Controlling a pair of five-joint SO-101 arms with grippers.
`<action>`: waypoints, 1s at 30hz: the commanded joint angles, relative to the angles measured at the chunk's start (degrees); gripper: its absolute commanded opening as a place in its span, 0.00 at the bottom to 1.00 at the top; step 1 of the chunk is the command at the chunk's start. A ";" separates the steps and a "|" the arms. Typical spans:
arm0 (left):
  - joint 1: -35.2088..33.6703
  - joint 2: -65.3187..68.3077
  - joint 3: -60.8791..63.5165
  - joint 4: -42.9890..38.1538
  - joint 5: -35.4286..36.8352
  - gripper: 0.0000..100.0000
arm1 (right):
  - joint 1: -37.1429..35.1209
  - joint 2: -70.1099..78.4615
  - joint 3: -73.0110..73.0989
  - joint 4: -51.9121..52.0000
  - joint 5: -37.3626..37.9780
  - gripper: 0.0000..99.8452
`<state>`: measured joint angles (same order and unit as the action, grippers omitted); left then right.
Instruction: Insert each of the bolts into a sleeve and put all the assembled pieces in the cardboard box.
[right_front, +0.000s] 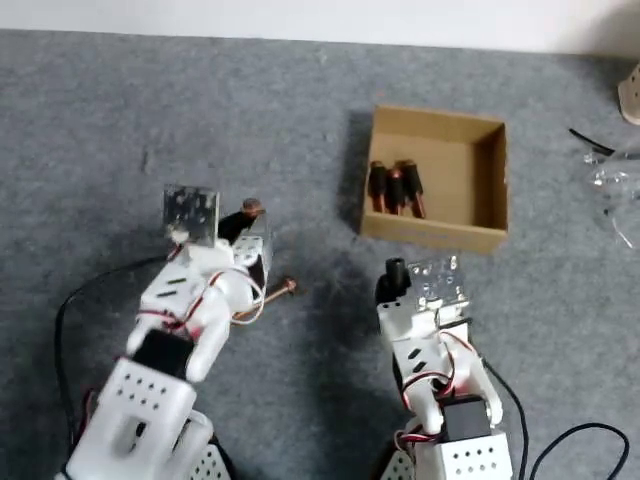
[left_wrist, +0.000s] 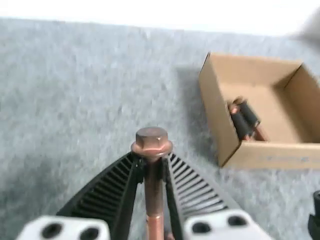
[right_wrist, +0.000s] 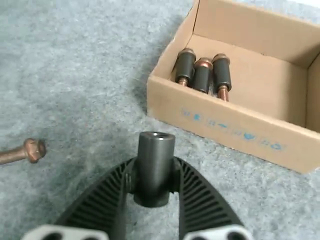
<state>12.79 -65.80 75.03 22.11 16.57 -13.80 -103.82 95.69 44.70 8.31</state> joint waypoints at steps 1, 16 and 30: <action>0.66 -10.68 4.53 -5.01 -0.70 0.00 | -1.71 -0.57 2.59 -2.24 -0.09 0.00; -1.01 -39.69 22.11 -13.19 -0.35 0.00 | -14.90 -0.57 5.49 -13.76 3.25 0.00; -0.13 -38.81 14.81 -15.56 11.87 0.01 | -22.81 -0.57 5.49 -19.03 3.43 0.00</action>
<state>12.53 -103.08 94.64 8.22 25.45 -35.69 -103.82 95.69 28.00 10.95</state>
